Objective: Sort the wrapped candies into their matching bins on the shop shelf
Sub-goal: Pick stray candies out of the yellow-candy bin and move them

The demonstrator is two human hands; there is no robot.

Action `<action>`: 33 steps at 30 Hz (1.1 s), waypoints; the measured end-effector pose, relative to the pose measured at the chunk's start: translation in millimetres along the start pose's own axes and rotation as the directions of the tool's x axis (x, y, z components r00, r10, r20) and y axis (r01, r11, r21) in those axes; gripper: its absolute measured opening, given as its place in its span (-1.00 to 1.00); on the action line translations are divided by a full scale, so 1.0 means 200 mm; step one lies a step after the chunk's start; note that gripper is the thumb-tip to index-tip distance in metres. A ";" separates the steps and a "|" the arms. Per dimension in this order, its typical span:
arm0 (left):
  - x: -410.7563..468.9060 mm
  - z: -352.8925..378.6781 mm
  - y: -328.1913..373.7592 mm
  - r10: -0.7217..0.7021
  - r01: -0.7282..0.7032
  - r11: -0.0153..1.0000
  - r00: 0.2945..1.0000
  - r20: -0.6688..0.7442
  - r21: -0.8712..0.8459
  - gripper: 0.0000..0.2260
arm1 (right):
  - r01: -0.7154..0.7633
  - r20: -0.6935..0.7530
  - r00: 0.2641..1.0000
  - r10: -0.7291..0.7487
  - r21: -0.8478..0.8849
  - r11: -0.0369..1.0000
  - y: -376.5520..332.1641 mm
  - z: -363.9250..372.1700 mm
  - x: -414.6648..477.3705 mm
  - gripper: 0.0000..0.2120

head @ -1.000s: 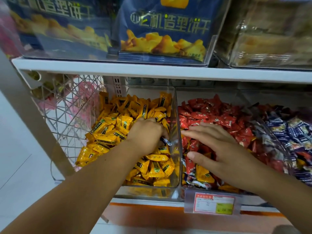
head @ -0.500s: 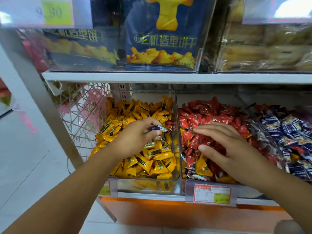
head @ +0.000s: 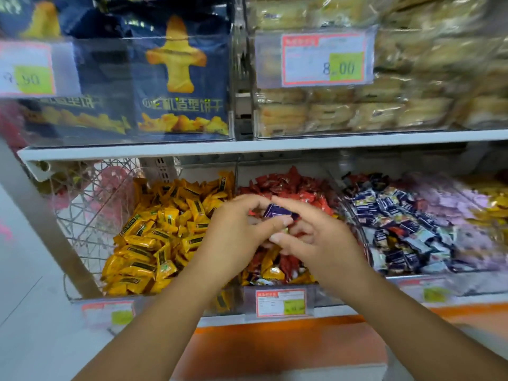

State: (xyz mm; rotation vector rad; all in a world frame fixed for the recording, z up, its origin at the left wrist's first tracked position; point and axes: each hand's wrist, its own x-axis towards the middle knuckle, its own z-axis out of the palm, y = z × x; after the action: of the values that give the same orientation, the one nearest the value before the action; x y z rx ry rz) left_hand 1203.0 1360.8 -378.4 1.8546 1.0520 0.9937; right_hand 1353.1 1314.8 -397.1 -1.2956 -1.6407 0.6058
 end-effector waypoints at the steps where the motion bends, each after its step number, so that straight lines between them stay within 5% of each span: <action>1: 0.01 0.03 0.02 -0.024 0.024 0.999 1.000 0.009 -0.039 -0.91 | -0.004 -0.039 0.999 0.004 -0.012 1.000 0.00 -0.02 -0.01 -0.47; 6: 0.02 0.12 0.07 -0.037 0.050 0.993 0.992 0.123 -0.109 -0.80 | -0.025 -0.144 0.990 0.006 -0.129 0.991 0.06 -0.15 -0.03 -0.64; 10: 0.06 0.04 -0.01 0.001 -0.001 0.998 1.000 -0.013 0.055 -0.68 | -0.044 -0.393 0.917 -0.065 -0.262 0.964 0.12 -0.33 -0.02 -0.71; 12: 0.06 -0.04 -0.06 0.058 -0.042 0.987 0.993 -0.100 0.157 -0.75 | -0.171 -0.537 0.843 -0.043 -0.343 0.924 0.19 -0.47 0.01 -0.74; 14: 0.06 -0.11 -0.11 0.101 -0.063 0.963 0.985 -0.138 0.261 -0.77 | -0.455 -0.549 0.816 0.182 -0.414 0.789 0.27 -0.58 0.03 -0.51; 16: 0.05 -0.16 -0.19 0.126 -0.074 0.938 0.983 -0.133 0.339 -0.77 | -0.577 -0.498 0.798 0.340 -0.468 0.670 0.28 -0.59 0.03 -0.31; 22: 0.05 -0.27 -0.44 -0.049 0.033 0.817 0.999 0.013 0.575 -0.73 | -0.106 -0.131 0.990 0.047 -0.497 0.861 0.13 -0.20 0.02 -0.55; 27: 0.07 -0.35 -0.54 -0.092 -0.040 0.770 0.981 0.173 0.636 -0.70 | 0.112 0.000 0.992 -0.126 -0.463 0.879 0.16 0.09 0.03 -0.70; 33: 0.12 -0.29 -0.56 -0.114 -0.233 0.547 0.931 0.347 0.804 -0.58 | 0.166 0.054 0.986 -0.160 -0.480 0.861 0.24 0.20 0.04 -0.66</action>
State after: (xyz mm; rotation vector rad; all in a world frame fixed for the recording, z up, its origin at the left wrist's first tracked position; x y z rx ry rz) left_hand 1126.7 1436.1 -448.5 2.7271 1.3567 0.0602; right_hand 1341.2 1344.0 -451.3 -1.4790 -1.9666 0.0921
